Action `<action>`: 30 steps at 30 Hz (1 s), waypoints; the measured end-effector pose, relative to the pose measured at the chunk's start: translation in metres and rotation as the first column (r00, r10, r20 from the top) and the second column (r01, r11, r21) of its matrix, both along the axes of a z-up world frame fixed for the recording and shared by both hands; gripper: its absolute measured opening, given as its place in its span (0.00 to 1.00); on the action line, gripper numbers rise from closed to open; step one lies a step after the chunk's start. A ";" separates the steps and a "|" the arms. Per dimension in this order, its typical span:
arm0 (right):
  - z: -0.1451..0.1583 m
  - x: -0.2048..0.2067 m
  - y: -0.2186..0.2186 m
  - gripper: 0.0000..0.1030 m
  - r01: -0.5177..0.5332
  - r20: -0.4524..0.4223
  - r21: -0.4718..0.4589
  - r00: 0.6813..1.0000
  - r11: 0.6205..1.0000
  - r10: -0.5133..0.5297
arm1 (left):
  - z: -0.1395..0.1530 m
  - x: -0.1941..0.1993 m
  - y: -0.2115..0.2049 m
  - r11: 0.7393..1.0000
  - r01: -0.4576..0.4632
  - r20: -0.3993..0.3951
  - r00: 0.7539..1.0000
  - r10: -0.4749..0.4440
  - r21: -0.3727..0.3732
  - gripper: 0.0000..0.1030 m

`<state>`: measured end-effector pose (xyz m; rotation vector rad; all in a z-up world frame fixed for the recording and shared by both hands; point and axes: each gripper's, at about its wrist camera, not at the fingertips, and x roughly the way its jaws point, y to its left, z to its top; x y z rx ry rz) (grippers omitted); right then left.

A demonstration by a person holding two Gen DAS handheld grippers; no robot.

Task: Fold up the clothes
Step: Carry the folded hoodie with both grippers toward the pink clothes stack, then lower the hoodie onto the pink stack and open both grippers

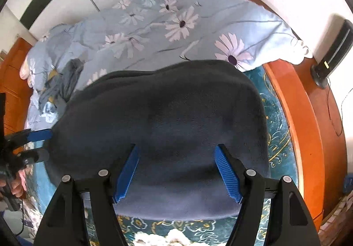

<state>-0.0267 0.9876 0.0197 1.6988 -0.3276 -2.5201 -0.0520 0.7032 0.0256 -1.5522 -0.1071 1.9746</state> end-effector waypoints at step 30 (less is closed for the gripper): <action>0.032 0.181 -0.180 0.95 0.143 -0.072 0.163 0.988 0.976 -0.133 | 0.019 0.142 -0.120 0.998 -0.063 -0.199 0.978 0.062 0.002 1.00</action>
